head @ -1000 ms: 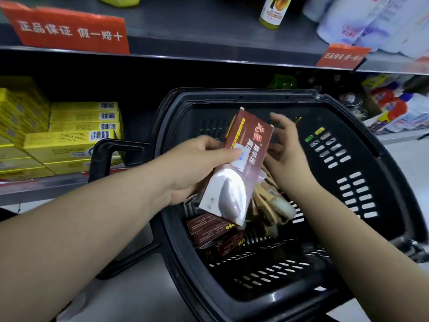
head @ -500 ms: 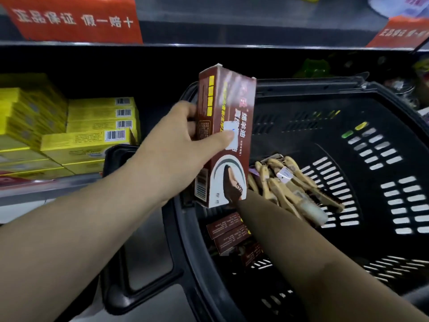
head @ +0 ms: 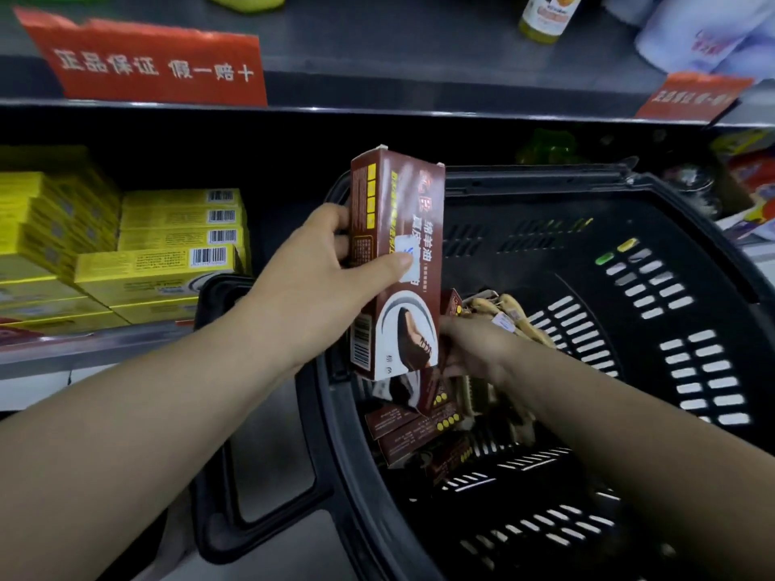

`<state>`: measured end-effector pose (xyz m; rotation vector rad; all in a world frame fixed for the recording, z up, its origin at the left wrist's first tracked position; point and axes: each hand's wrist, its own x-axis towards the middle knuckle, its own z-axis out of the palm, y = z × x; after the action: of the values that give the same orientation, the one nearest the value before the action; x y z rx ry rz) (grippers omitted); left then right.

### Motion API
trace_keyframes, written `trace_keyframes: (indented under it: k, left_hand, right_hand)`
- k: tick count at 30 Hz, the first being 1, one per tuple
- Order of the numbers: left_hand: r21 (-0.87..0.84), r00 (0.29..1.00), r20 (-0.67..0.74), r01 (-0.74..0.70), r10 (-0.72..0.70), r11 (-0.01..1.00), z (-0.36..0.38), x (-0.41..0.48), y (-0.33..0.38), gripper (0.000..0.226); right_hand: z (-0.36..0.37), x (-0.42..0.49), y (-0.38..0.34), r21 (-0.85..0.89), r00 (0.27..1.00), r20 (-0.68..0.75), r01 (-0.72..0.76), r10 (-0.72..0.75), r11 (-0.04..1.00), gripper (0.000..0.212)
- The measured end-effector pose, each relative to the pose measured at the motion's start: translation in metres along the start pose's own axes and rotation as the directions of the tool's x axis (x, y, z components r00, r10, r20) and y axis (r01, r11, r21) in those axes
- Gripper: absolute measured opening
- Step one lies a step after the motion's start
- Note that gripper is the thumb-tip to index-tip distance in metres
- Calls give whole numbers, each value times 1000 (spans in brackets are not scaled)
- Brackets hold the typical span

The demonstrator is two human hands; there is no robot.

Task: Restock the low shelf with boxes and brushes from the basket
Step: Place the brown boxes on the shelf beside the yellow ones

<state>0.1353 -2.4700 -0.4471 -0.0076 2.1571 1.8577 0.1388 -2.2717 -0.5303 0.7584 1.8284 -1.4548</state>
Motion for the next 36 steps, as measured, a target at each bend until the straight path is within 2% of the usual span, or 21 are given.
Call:
trace_keyframes:
  k: [2,5,11,14,18,21,23,26,28,29,30,31,32,33,36]
  left_hand:
    - [-46,999,-17,29,-30,999,2,0,2,42]
    - [-168,993,-40,105,-113,980,3,0,4,32]
    - [-270,975,-95,171,-203,948,-10,-6,8,22]
    - [-318,959,-89,230,-271,920,-26,-13,8,24]
    - [-416,949,-64,256,-309,873,-50,-22,9,33]
    - [-476,954,47,283,-297,833,-72,-33,11,47]
    - [-459,957,105,287,-269,841,-86,-41,12,61]
    - [-448,950,-3,279,-313,850,-105,-45,5,70]
    - [-444,940,-66,273,-335,854,-116,-46,0,67]
    - [-437,934,-95,271,-343,858,-121,-47,-3,66]
    - [-431,929,-125,266,-349,862,-126,-49,-6,64]
    - [-429,923,-151,261,-353,865,-130,-50,-9,61]
    - [-431,919,-168,258,-358,865,-134,-52,-12,59]
    - [-434,915,-179,256,-361,864,-136,-54,-13,59]
    - [-417,912,-188,262,-365,870,-141,-57,-19,67]
  right_hand:
    - [-14,-25,-1,80,998,15,63,-64,995,20]
    - [-32,-63,-1,274,993,-43,116,-109,955,39]
    - [-12,-112,-22,520,977,-104,211,-185,827,36]
    - [11,-122,-39,563,966,-41,235,-257,792,35]
    - [60,-123,-66,512,946,7,277,-325,814,39]
    - [99,-119,-84,368,929,-24,352,-370,861,40]
    - [121,-116,-94,284,920,-8,379,-393,881,37]
    - [144,-112,-103,186,907,10,412,-421,892,46]
    - [153,-103,-105,84,861,-73,508,-503,857,48]
    - [155,-95,-105,-74,799,-111,586,-591,807,43]
    - [156,-85,-103,-304,716,-110,636,-689,709,36]
    - [157,-75,-101,-543,647,-70,614,-759,573,29]
    - [156,-64,-99,-727,614,-22,532,-789,435,29]
    - [155,-55,-96,-836,609,12,442,-793,327,33]
    - [152,-46,-91,-927,590,63,334,-805,173,33]
